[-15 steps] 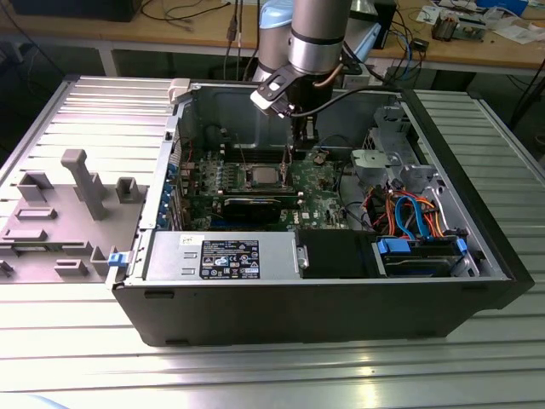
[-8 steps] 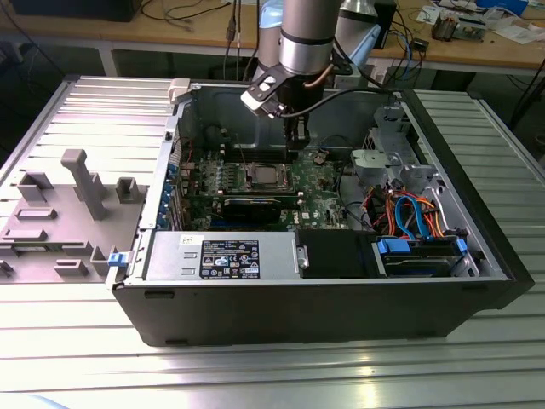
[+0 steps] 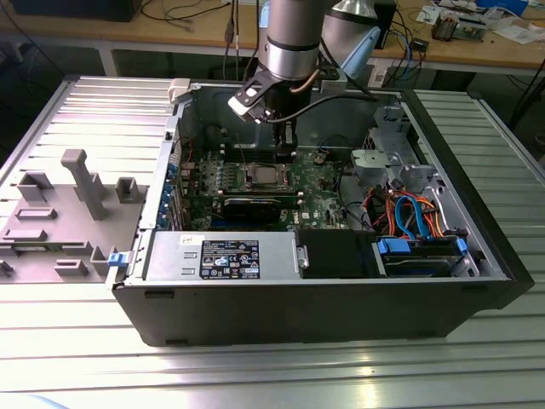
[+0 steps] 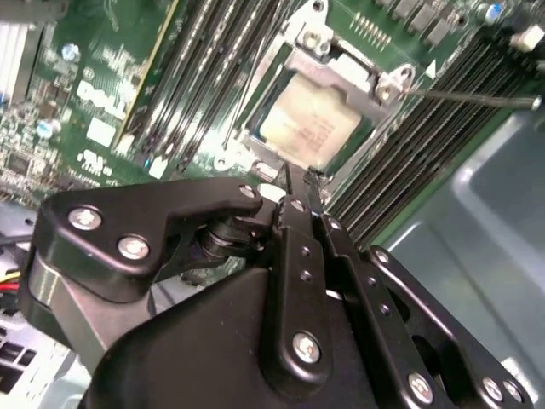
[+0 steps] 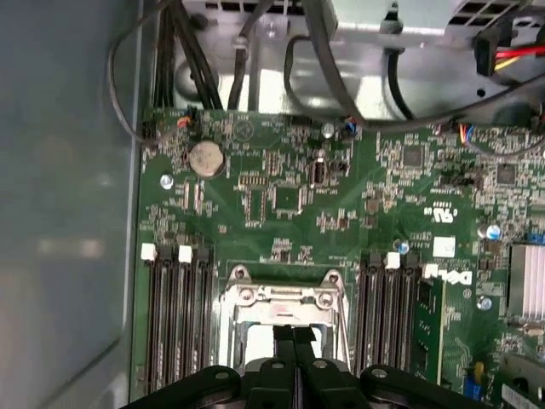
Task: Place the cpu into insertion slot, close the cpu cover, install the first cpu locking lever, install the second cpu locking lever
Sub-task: 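Close the cpu cover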
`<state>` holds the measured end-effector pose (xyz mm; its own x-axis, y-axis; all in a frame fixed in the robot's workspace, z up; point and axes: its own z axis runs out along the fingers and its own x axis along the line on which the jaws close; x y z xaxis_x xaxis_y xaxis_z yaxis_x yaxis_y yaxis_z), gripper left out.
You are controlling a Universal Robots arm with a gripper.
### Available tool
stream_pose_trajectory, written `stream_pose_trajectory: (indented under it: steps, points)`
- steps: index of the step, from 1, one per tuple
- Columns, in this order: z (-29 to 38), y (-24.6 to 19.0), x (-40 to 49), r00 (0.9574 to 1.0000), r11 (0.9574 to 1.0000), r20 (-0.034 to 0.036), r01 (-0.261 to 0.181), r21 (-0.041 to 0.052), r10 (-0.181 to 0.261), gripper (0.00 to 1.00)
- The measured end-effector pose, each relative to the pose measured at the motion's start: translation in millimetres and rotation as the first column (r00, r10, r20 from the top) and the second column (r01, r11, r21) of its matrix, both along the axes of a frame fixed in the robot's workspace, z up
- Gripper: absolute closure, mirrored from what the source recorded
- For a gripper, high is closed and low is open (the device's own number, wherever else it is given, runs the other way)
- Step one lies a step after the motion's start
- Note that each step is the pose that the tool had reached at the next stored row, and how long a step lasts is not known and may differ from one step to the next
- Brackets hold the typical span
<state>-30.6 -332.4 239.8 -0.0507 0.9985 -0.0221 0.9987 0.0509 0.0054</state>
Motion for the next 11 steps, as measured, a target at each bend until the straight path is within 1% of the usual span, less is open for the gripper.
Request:
stream_pose_trajectory:
  steps: [4, 5, 6, 11]
  points:
    - [-4.2, -0.1, -8.2, 1.0, 1.0, -0.0001, -0.005, 0.004, 0.005, 0.89]
    - [-5.4, 0.0, -11.4, 1.0, 1.0, 0.0, -0.006, 0.0053, 0.006, 0.89]
    - [-6.8, 0.0, -16.9, 1.0, 0.9999, 0.0001, -0.008, 0.0063, 0.008, 0.89]
    - [-11.3, 0.0, -29.4, 0.9999, 0.9999, 0.0001, -0.013, 0.0076, 0.013, 0.89]
